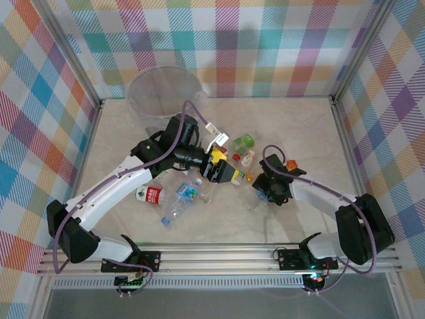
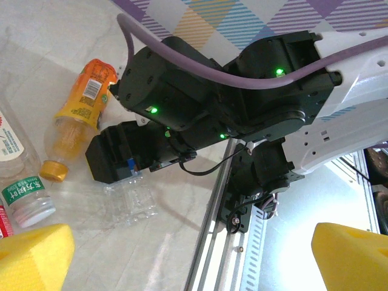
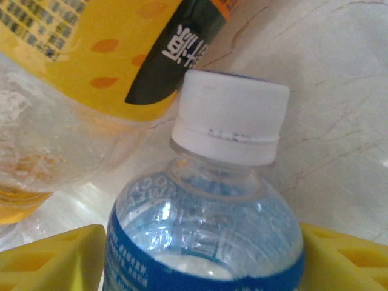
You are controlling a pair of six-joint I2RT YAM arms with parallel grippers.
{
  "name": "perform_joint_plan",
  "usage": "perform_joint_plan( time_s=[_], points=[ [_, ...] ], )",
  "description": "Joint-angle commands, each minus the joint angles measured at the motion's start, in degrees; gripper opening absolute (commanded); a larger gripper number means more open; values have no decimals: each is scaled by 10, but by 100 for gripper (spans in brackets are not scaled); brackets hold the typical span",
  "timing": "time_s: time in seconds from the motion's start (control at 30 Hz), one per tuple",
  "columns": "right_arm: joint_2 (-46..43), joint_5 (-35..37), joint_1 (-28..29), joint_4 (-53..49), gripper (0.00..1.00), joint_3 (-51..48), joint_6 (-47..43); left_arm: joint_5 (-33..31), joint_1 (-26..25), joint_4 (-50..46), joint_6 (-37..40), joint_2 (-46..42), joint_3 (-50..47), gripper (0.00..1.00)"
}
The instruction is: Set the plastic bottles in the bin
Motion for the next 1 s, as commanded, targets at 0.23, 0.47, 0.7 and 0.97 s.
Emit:
perform_joint_plan(
  time_s=[0.23, 0.47, 0.7, 0.97],
  points=[
    [27, -1, -9, 32, 73, 23, -38, 9, -10, -12, 8, 6, 8, 100],
    [-46, 12, -8, 11, 59, 25, -89, 13, -11, -8, 6, 5, 7, 100],
    [-160, 18, -8, -24, 56, 54, -152, 9, -11, 4, -4, 9, 1, 100],
    [-231, -34, -6, 24, 56, 104, -170, 19, -11, 66, -57, 21, -26, 100]
  ],
)
